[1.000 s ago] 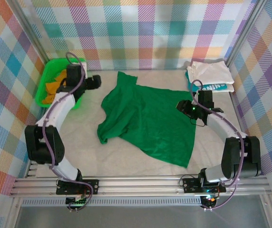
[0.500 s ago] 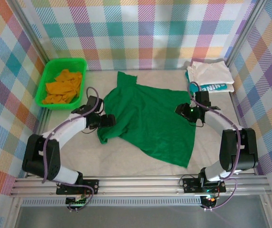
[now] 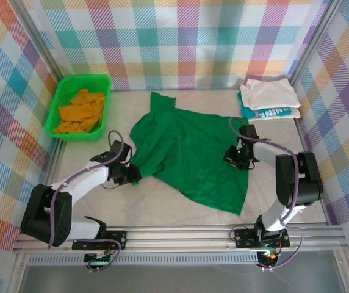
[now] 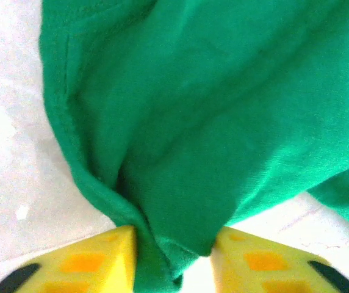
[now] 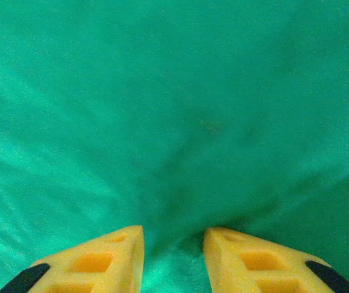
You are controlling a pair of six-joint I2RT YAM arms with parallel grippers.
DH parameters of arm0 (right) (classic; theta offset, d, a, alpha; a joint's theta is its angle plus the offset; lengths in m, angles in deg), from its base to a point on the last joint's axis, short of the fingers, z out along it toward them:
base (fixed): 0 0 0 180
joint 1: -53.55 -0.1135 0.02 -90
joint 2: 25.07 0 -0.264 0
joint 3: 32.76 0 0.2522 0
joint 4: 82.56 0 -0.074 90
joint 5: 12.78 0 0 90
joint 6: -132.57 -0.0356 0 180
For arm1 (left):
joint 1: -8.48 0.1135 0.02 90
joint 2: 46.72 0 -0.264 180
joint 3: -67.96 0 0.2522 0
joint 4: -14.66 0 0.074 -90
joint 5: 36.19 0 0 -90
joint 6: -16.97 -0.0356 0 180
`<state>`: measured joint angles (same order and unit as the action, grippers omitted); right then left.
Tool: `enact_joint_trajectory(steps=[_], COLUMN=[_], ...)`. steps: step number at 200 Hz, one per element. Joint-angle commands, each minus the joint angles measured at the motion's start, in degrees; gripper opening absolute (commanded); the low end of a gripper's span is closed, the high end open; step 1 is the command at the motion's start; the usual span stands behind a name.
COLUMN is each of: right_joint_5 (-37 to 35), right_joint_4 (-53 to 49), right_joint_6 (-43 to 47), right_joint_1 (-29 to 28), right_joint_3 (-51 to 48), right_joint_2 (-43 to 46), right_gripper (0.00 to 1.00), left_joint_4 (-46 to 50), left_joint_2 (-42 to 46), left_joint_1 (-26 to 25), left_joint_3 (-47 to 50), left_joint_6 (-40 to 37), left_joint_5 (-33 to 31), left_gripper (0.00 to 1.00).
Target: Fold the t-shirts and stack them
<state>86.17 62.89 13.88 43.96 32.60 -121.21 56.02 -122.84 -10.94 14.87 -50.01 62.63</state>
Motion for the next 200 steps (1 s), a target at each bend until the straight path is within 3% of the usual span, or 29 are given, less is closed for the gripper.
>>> enact_joint_trajectory(steps=[1,15,51,87,112,133,152,169,184,200], right_joint_5=[-0.3,-0.3,-5.2,-6.9,-8.8,-8.3,-8.6,-8.1,-7.7,-7.1], right_joint_4=[0.9,1.0,-2.1,-4.9,-5.1,-5.2,-5.5,-5.4,-5.1,-4.7], right_joint_6=[1.4,1.1,2.5,2.1,2.2,2.0,2.1,2.1,1.6,1.4], right_joint_1=[-1.8,-2.1,-1.5,3.0,4.1,4.3,4.3,4.2,4.2,4.2], right_joint_3=[5.5,8.5,15.8,19.6,21.0,22.0,22.7,22.6,22.0,21.4], right_joint_2=[-5.8,-8.2,-10.8,-12.1,-12.6,-13.7,-14.4,-14.4,-13.5,-12.8], right_gripper=[0.33,0.32,0.32,0.3,0.3,0.3,0.29,0.29,0.29,0.3], left_joint_4=[-3.8,-1.5,8.4,18.8,19.0,15.6,11.9,11.1,10.8,10.4], left_joint_2=[0.8,0.9,1.9,4.3,3.2,-1.6,-6.4,-9.8,-12.5,-16.1], left_joint_1=[-0.4,0.1,1.4,4.2,9.1,11.1,10.6,7.2,2.2,-2.2], left_joint_3=[-1.0,-4.0,-15.9,-25.9,-26.5,-26.3,-27.5,-30.6,-34.0,-37.0], left_joint_6=[-0.5,-1.1,-0.6,0.6,-0.2,-2.6,-4.3,-5.7,-7.0,-7.4], left_joint_5=[0.1,-1.8,0.0,0.6,2.0,6.2,10.8,10.4,7.5,6.7], left_gripper=[0.21,0.0,0.0,0.0,0.0,0.07,0.19,0.18,0.1,0.11])
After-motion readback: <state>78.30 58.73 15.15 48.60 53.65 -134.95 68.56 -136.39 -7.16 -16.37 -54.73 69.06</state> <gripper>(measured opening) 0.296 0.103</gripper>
